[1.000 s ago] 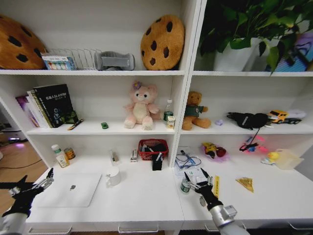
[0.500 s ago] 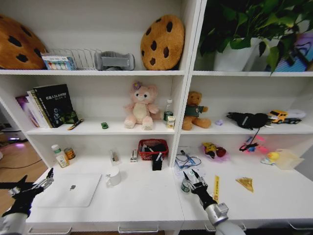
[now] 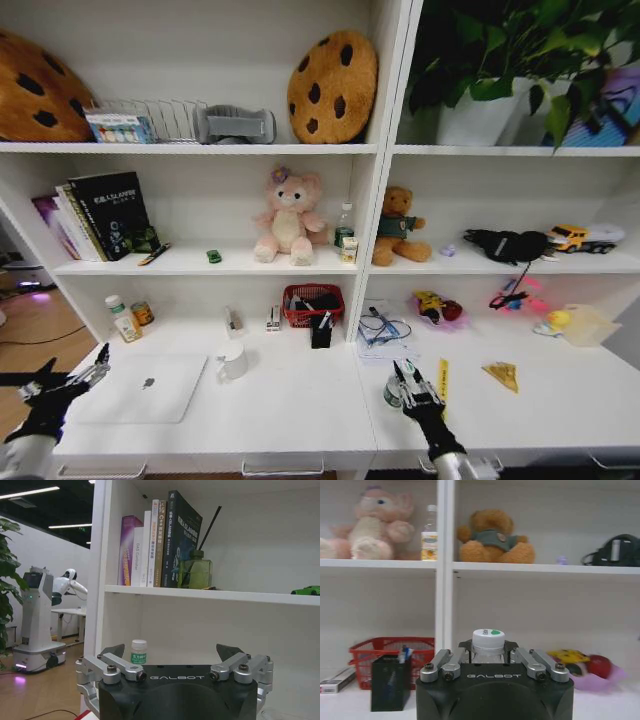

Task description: Organize the objects on the table.

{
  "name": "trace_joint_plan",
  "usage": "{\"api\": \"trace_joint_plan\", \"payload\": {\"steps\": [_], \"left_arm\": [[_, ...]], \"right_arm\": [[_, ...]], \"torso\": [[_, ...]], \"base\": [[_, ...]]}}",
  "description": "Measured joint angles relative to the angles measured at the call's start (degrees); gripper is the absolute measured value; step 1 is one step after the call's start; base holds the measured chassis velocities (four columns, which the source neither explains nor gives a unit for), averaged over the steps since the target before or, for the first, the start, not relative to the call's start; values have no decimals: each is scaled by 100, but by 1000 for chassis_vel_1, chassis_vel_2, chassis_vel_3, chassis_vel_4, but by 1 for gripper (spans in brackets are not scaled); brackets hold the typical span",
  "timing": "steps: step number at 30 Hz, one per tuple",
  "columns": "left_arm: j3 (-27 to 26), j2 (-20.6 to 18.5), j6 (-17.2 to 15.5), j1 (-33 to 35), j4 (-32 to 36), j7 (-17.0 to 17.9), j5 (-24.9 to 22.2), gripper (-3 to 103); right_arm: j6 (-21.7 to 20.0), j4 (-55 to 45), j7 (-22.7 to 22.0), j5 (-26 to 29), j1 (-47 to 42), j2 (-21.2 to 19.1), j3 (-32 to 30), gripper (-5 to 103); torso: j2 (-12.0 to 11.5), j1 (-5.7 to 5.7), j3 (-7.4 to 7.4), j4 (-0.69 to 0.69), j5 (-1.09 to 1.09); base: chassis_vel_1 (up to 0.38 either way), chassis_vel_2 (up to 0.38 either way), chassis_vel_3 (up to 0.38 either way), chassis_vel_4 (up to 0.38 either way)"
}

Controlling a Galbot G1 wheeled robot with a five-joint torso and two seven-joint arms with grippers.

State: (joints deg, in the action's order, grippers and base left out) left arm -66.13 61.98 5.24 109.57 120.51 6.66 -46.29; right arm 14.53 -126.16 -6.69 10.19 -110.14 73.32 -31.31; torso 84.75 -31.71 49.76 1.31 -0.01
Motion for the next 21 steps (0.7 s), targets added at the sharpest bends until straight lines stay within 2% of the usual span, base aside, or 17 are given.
{"api": "trace_joint_plan", "payload": {"steps": [1,3,4,5,6,7,8,9,10,11,12,14,16,19,21], "left_arm": [[0,0,0,0,0,0,0,100],[-1,0,0,0,0,1,0,100],[-1,0,0,0,0,1,0,100],[0,0,-1,0,0,1,0,100],[0,1,0,0,0,1,-1,100],[0,1,0,0,0,1,-1,100],[0,1,0,0,0,2,0,100],[0,1,0,0,0,1,0,100],[0,1,0,0,0,1,0,100],[0,0,-1,0,0,1,0,100],[0,0,-1,0,0,1,0,100],[0,0,-1,0,0,1,0,100],[0,1,0,0,0,1,0,100],[0,1,0,0,0,1,0,100],[0,1,0,1,0,1,0,100]], "right_arm": [[0,0,0,0,0,0,0,30],[40,-354,-279,-196,-445,375,-8,30],[40,-354,-279,-196,-445,375,-8,30],[38,-468,-394,-251,-607,494,0,30],[32,-691,-775,-343,-1038,749,27,30],[32,-691,-775,-343,-1038,749,27,30],[243,-769,-1145,-471,-1626,898,-7,30],[479,-722,-1307,-545,-1880,915,-41,30],[479,-722,-1307,-545,-1880,915,-41,30],[808,-567,-1501,-668,-2112,932,-52,30],[808,-567,-1501,-668,-2112,932,-52,30],[1294,-92,-1714,-857,-2234,1039,-29,30],[1566,373,-1838,-950,-2179,1114,-12,30],[1712,739,-1879,-976,-2093,1137,-11,30],[2026,1486,-1905,-1087,-1802,1140,-62,30]], "torso": [[0,0,0,0,0],[0,0,0,0,-1],[0,0,0,0,-1],[0,1,0,0,-1],[0,0,-1,-1,-2],[0,0,-1,-1,-2],[0,0,0,0,0],[0,0,0,-1,-1],[0,0,0,-1,-1],[0,0,0,-1,0],[0,0,0,-1,0],[0,0,0,-1,0],[0,0,0,-1,0],[0,0,0,0,1],[0,0,-1,-1,0]], "base": [[0,0,0,0],[0,0,0,0],[0,0,0,0],[0,0,0,0],[0,0,0,0],[0,0,0,0],[0,0,0,0],[0,0,0,0],[0,0,0,0],[0,0,0,0],[0,0,0,0],[0,0,0,0],[0,0,0,0],[0,0,0,0],[0,0,0,0]]}}
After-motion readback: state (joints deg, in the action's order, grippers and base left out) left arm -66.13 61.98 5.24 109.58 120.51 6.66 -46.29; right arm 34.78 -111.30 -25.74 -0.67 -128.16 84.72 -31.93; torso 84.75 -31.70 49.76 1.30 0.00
